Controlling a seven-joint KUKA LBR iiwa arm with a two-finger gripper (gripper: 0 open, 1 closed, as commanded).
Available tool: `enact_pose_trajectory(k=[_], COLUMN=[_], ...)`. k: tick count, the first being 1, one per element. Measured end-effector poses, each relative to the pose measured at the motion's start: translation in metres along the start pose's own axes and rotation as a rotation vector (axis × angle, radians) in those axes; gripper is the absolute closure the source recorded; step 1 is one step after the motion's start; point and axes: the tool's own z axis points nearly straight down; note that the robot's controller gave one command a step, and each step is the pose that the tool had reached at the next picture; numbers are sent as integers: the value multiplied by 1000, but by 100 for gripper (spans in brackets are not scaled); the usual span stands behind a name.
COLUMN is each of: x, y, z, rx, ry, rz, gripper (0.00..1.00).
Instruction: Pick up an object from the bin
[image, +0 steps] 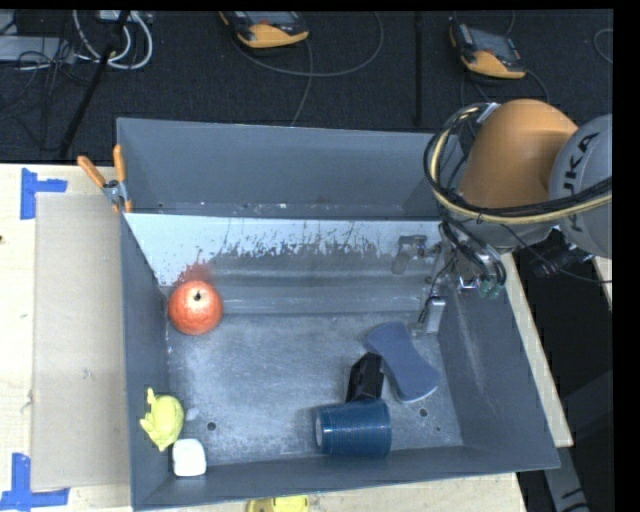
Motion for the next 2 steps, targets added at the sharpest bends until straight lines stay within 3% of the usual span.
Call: enact_pose_trajectory(k=[1, 2], x=[-2, 27], y=[0, 21], z=[-5, 47], rx=[1, 3], ry=[-8, -13], rz=[-2, -259], gripper=[0, 0])
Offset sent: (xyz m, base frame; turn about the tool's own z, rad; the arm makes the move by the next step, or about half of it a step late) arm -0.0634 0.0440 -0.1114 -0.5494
